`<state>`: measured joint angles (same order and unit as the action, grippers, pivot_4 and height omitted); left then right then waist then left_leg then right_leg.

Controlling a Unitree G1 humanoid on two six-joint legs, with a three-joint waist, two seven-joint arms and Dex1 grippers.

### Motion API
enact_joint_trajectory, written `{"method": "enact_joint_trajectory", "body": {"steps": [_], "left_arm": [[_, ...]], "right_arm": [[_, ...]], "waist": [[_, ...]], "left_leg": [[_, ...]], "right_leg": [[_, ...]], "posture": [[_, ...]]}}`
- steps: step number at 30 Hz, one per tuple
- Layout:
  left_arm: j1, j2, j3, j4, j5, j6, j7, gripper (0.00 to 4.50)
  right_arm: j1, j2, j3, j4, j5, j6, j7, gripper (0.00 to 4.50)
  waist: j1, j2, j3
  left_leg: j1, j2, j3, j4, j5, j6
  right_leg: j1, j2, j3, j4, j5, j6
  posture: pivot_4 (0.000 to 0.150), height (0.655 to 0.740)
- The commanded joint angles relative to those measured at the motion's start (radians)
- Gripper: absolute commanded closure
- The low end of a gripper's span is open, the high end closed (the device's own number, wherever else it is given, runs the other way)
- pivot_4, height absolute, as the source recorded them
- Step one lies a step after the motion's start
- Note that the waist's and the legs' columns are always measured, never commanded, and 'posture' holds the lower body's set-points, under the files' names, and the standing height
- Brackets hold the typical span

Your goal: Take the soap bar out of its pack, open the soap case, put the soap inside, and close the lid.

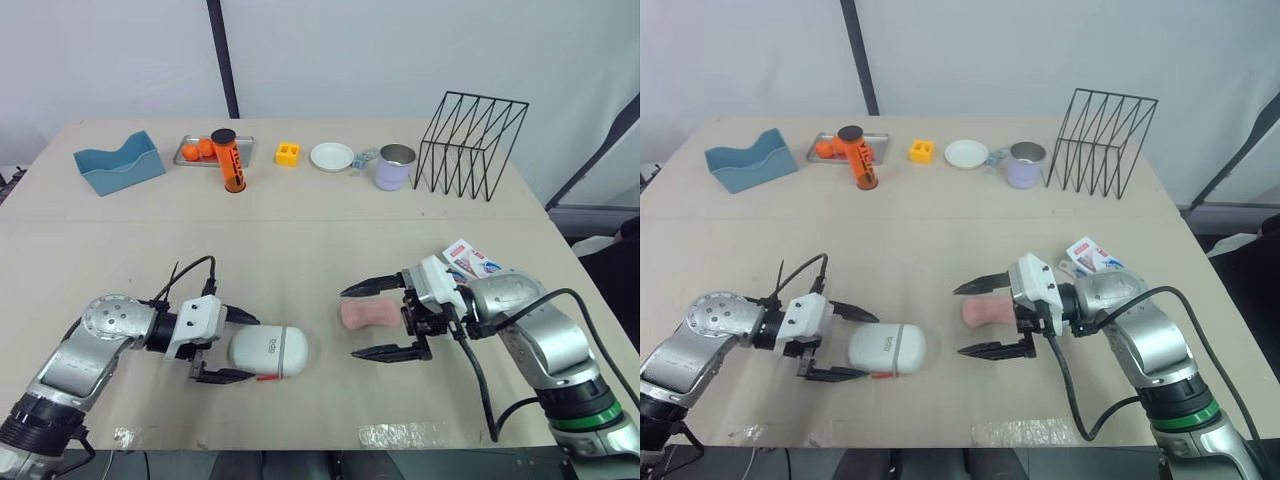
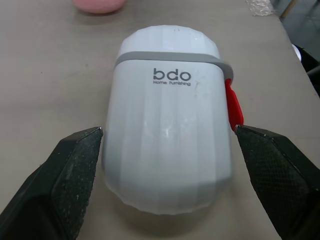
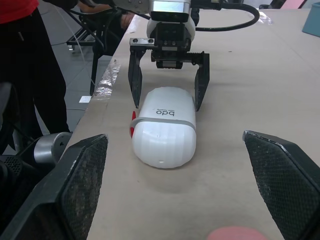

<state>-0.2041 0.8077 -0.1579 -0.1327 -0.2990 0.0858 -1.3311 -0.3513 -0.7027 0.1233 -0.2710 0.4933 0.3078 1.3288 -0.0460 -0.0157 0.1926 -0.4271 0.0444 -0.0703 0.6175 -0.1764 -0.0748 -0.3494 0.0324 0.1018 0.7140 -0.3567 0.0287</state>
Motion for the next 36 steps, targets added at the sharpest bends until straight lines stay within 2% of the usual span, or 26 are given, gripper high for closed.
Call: {"method": "enact_joint_trajectory", "body": {"steps": [1,13,36], "left_arm": [[-0.016,-0.004,0.000,0.016,0.022,-0.036,0.004,0.00],[0.023,-0.020,0.009,0.001,0.028,-0.030,0.048,0.00],[0.022,-0.021,-0.001,-0.013,0.020,-0.005,0.039,0.00]], "right_arm": [[-0.010,0.004,0.000,-0.032,0.006,-0.005,-0.009,0.06],[-0.012,0.011,0.003,-0.025,0.002,-0.004,-0.024,0.06],[-0.011,0.006,0.001,-0.019,-0.004,0.003,-0.031,0.06]], "waist": [[0.000,0.000,0.000],[0.000,0.000,0.000],[0.000,0.000,0.000]], "left_leg": [[0.000,0.000,0.000,0.000,0.000,0.000],[0.000,0.000,0.000,0.000,0.000,0.000],[0.000,0.000,0.000,0.000,0.000,0.000]], "right_leg": [[0.000,0.000,0.000,0.000,0.000,0.000],[0.000,0.000,0.000,0.000,0.000,0.000],[0.000,0.000,0.000,0.000,0.000,0.000]], "posture": [[0.150,0.7400],[0.150,0.7400],[0.150,0.7400]]}}
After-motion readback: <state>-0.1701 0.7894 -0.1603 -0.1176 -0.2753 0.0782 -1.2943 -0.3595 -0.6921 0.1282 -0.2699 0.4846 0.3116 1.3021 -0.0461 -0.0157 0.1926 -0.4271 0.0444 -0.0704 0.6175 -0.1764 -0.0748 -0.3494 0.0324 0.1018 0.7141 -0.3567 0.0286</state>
